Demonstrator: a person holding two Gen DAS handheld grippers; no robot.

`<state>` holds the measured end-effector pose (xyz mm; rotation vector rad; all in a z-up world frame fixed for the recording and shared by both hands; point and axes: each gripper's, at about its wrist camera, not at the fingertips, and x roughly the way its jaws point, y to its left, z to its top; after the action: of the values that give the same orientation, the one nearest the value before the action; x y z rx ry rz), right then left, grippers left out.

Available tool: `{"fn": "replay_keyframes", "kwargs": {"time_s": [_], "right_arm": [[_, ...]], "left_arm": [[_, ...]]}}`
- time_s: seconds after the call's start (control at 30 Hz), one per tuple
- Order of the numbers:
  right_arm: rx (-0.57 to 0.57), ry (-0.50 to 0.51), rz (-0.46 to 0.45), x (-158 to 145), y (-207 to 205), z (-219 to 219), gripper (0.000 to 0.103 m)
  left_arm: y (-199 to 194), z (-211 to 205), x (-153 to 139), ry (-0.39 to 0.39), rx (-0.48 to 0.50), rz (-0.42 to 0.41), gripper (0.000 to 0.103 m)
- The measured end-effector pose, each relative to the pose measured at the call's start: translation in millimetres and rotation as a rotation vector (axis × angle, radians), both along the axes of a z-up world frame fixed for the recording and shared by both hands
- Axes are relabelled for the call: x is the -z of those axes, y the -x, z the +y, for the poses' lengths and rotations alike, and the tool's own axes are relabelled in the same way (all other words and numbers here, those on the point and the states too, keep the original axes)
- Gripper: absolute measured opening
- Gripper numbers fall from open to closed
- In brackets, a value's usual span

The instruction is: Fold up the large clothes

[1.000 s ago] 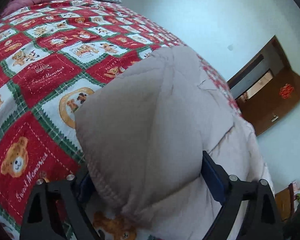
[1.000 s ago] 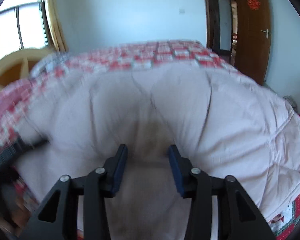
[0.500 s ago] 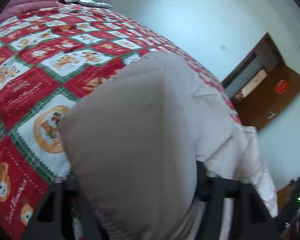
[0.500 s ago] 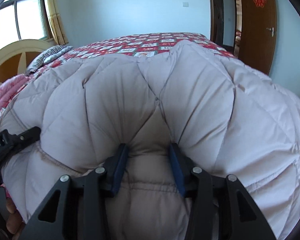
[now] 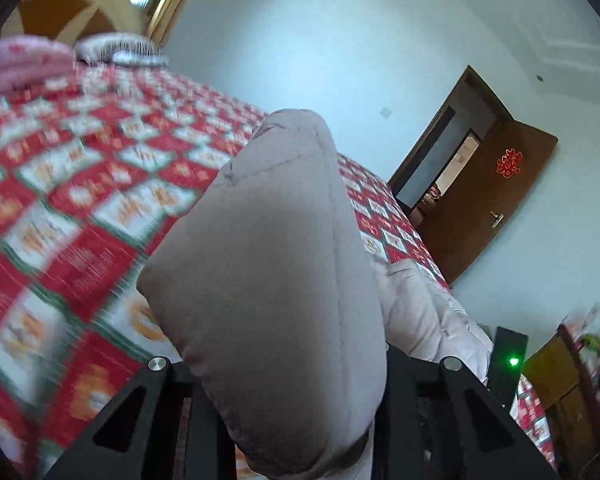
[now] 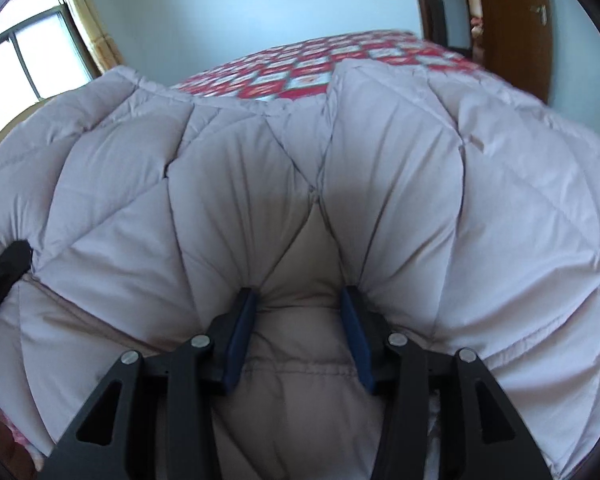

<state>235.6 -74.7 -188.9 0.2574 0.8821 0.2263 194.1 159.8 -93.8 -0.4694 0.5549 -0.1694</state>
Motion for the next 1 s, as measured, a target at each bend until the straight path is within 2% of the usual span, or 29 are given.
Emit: {"fn": "replay_keyframes", "kwargs": {"time_s": [0.13,0.23,0.27,0.3,0.4,0.5,0.57,0.67,0.73,0.83,0.97,1.0], "right_arm": [[-0.105,-0.133,0.038,2,11,46,0.05],[-0.19,-0.294,0.083,8,18,73,0.05],[-0.23,-0.375,0.107,12,18,79,0.05],[-0.256,-0.431,0.124,15,17,80,0.05],[-0.286,-0.525,0.164,20,13,70,0.048],[-0.306,-0.672,0.237,24,7,43,0.044],[-0.303,-0.723,0.242,20,9,21,0.044],[-0.279,-0.72,0.181,3,23,-20,0.044],[-0.233,-0.684,0.122,-9,36,-55,0.044],[-0.094,-0.574,0.017,-23,57,-119,0.044],[0.055,-0.529,-0.033,-22,75,-181,0.044],[0.082,-0.505,-0.041,-21,79,-193,0.044]], "left_arm": [[20,19,-26,-0.093,-0.029,-0.045,0.028],[32,17,-40,-0.213,-0.051,-0.078,0.028],[36,10,-46,-0.272,-0.055,-0.09,0.028],[37,2,-49,-0.317,-0.053,-0.099,0.028],[34,-25,-51,-0.382,-0.012,-0.127,0.028],[33,-54,-55,-0.449,0.032,-0.164,0.028],[34,-79,-59,-0.507,0.062,-0.194,0.028],[33,-105,-57,-0.566,0.106,-0.208,0.028],[30,-133,-47,-0.633,0.149,-0.215,0.028],[26,-161,-33,-0.697,0.205,-0.209,0.028],[17,-214,3,-0.774,0.316,-0.185,0.028],[15,-225,13,-0.773,0.347,-0.175,0.029]]}}
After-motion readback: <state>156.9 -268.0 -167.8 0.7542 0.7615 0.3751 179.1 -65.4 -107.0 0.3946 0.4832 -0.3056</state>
